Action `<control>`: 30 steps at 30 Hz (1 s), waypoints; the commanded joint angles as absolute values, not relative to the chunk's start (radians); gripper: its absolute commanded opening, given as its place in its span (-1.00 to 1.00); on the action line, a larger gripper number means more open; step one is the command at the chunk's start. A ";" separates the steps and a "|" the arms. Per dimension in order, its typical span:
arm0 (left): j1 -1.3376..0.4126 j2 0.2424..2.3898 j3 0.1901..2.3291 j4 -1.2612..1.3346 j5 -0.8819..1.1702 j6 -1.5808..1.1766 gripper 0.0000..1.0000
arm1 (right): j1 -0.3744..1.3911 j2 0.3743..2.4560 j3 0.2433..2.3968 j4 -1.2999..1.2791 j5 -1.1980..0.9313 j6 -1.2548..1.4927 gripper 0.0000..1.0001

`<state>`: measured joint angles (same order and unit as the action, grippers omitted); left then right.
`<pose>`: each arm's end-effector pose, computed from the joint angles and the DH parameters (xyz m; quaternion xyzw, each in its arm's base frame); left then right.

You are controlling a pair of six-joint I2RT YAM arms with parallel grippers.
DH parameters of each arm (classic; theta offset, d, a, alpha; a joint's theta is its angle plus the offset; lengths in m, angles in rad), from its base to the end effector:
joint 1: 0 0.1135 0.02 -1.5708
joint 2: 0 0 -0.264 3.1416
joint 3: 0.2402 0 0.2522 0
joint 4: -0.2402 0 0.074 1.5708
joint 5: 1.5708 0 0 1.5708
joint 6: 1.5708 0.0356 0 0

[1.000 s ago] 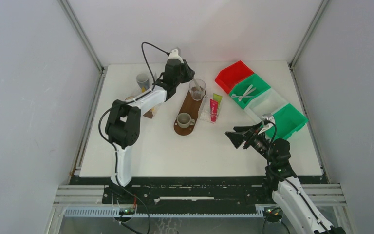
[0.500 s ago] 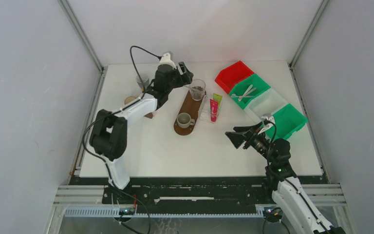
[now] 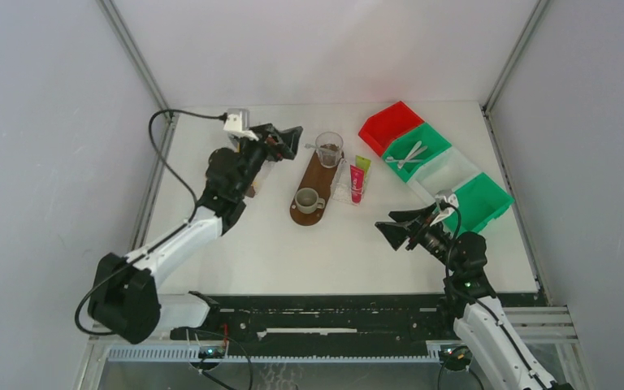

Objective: Prepare toiletry sets of a toothbrush and toothpaste on the tray
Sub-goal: Place the toothbrush in the cup, then pick up the toothbrush from the storage box.

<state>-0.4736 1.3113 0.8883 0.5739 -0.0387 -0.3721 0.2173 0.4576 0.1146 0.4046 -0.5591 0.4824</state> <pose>0.2752 -0.1395 0.3393 0.0184 0.6516 -0.2997 0.6966 0.1307 0.0482 0.2107 -0.1122 0.6792 0.4176 0.5931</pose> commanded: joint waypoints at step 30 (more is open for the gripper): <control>-0.501 1.190 1.102 0.162 0.529 -0.100 0.81 | 0.141 1.514 1.253 -0.262 -0.081 0.013 0.59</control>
